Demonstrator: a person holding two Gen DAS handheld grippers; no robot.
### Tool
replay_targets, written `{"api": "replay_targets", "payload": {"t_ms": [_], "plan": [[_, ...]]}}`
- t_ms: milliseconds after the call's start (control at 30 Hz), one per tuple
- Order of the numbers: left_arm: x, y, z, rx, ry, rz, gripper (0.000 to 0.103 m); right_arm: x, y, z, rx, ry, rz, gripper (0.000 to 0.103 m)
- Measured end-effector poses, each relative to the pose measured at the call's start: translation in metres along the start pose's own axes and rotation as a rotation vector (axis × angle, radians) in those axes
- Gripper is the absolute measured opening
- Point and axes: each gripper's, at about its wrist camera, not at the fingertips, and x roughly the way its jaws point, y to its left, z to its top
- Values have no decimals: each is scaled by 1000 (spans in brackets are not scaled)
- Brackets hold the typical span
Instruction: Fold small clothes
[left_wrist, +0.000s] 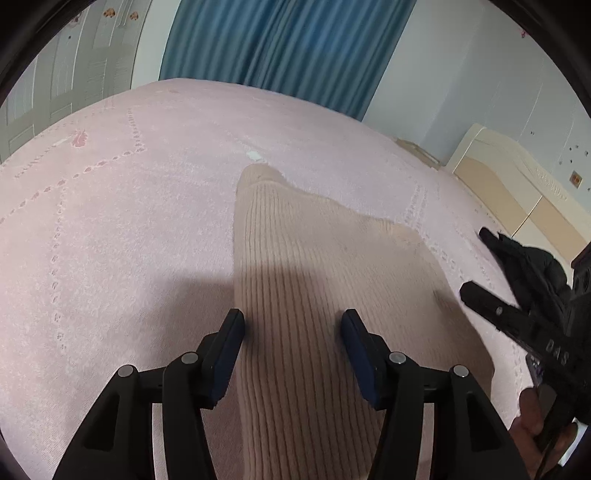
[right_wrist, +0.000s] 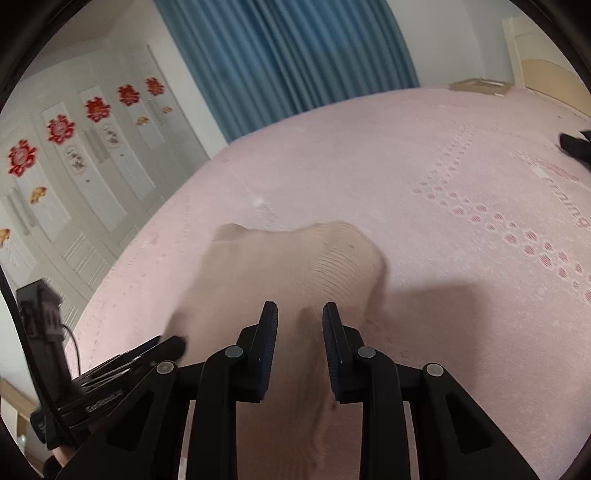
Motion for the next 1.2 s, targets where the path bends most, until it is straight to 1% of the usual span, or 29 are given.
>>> {"api": "replay_targets", "payload": {"t_ms": [100,133,200,267,367,533,700,1000,1200], "plan": [[1,-5,0,54,-19,1,52,7,13,-1,-43,12,-3,25],[4,-7,1,76,-17,14,52,14,16,-2,-63,38,-26,25],[10,-7,1,89,-11,18,55,32,18,-6,-96,110,-100,23],[15,-4,2,77,3,14,58,35,17,-8,-104,103,-132,21],[17,-2,2,72,7,4,58,38,15,-8,-105,116,-144,21],[19,-6,0,104,12,40,60,41,17,-12,-117,113,-176,21],[21,-4,-1,80,25,40,63,41,16,-13,-115,111,-180,21],[23,-4,-2,75,28,42,65,41,16,-13,-109,114,-176,21],[21,-2,-1,68,26,28,65,41,17,-14,-106,104,-177,22]]}}
